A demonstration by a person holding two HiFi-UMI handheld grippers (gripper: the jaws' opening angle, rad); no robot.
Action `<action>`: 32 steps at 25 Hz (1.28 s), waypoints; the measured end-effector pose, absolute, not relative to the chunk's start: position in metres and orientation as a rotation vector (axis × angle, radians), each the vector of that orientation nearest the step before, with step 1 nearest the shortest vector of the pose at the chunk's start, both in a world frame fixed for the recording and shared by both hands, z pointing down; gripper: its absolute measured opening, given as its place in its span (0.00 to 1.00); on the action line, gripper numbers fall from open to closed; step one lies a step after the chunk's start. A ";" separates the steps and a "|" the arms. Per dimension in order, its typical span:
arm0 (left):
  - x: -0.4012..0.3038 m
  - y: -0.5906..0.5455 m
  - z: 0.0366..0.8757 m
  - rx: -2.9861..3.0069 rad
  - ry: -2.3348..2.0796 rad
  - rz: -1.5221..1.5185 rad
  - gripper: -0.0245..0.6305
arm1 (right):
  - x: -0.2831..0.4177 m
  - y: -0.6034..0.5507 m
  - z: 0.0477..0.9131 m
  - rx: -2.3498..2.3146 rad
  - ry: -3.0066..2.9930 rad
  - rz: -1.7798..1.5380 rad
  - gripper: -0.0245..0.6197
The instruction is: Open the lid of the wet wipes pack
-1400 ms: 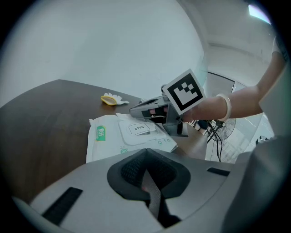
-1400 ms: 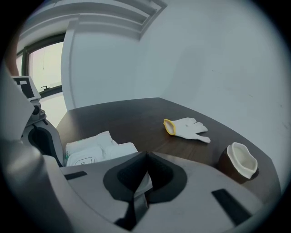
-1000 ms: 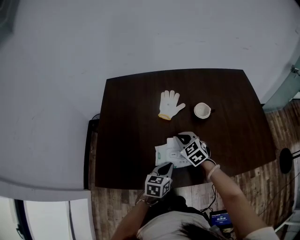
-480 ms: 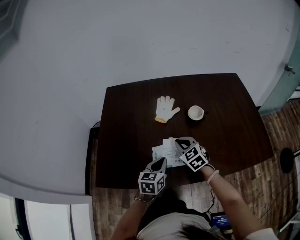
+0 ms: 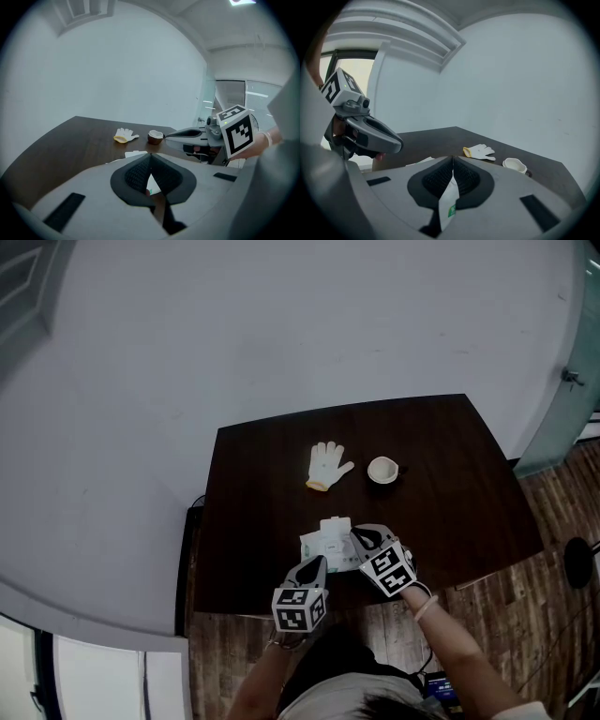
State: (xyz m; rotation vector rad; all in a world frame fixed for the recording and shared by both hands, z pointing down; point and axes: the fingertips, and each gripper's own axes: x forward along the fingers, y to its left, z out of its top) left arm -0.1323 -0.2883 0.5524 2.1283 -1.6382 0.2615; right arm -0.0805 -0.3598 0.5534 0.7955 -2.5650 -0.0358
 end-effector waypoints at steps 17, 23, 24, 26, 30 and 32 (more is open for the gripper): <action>-0.100 -0.227 0.507 2.129 -1.771 0.195 0.06 | -0.029 -0.284 0.519 0.885 -2.643 -0.034 0.04; -0.096 -0.209 0.496 2.134 -1.810 0.181 0.06 | -0.021 -0.260 0.504 0.892 -2.684 -0.023 0.05; -0.096 -0.207 0.496 2.139 -1.811 0.182 0.06 | -0.020 -0.256 0.502 0.894 -2.689 -0.026 0.05; -0.095 -0.202 0.493 2.150 -1.810 0.178 0.06 | -0.018 -0.249 0.497 0.910 -2.689 -0.039 0.05; -0.092 -0.190 0.485 2.188 -1.795 0.172 0.06 | -0.016 -0.235 0.493 0.949 -2.684 -0.029 0.05; -0.094 -0.185 0.479 2.208 -1.789 0.172 0.06 | -0.017 -0.227 0.491 0.967 -2.676 -0.031 0.05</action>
